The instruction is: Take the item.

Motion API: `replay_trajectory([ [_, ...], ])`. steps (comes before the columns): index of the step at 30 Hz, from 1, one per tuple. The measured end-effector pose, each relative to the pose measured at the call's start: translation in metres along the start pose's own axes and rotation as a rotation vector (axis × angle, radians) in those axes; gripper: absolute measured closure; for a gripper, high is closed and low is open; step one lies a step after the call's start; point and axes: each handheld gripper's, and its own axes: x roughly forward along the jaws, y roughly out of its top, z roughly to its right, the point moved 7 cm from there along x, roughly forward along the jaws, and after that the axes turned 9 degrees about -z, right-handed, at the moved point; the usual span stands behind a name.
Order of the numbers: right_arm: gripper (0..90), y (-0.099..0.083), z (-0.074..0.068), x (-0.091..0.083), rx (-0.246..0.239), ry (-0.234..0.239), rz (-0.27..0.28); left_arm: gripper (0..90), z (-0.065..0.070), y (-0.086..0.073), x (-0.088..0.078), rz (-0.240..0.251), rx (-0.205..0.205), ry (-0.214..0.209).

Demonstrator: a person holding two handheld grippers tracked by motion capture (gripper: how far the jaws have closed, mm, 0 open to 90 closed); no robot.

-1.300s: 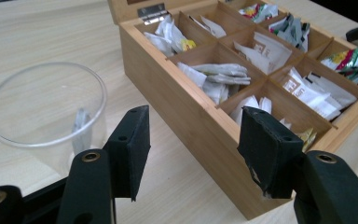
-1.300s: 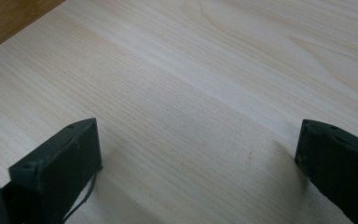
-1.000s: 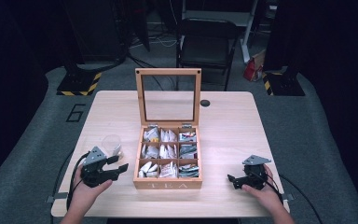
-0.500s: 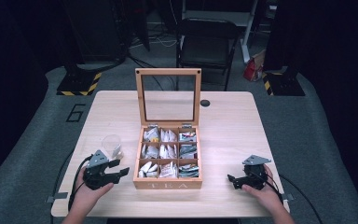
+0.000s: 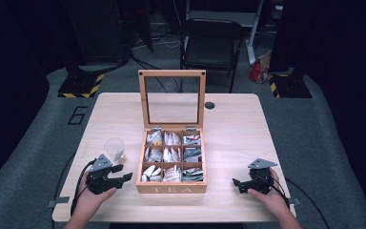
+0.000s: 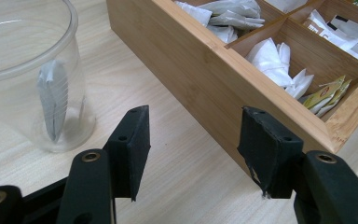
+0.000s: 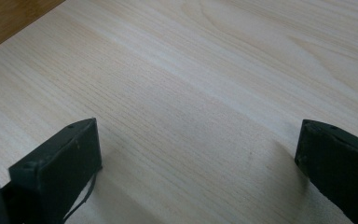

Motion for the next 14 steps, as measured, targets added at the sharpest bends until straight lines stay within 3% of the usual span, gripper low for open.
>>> replay_trajectory([
  [1,0.0,0.0001,0.0,0.0001,0.002,-0.001,0.001,43.2,0.0013,-0.0005,0.0009,0.001,-0.019,-0.007],
  [5,0.0,0.0,-0.0006,-0.0003,0.001,0.008,0.0,43.2,0.001,-0.0011,0.0022,0.002,-0.024,-0.005],
  [9,0.0,0.0,-0.0005,-0.0003,-0.001,0.008,0.0,43.2,0.0006,-0.0019,0.0026,-0.007,-0.022,-0.004],
  [12,0.0,0.0,-0.0005,-0.0003,0.0,0.008,0.0,43.2,-0.001,-0.0012,0.0025,-0.005,0.001,0.007],
  [14,0.0,0.0,-0.0005,-0.0003,0.0,0.008,0.0,43.2,0.0011,-0.001,0.0022,-0.003,-0.024,-0.005],
])
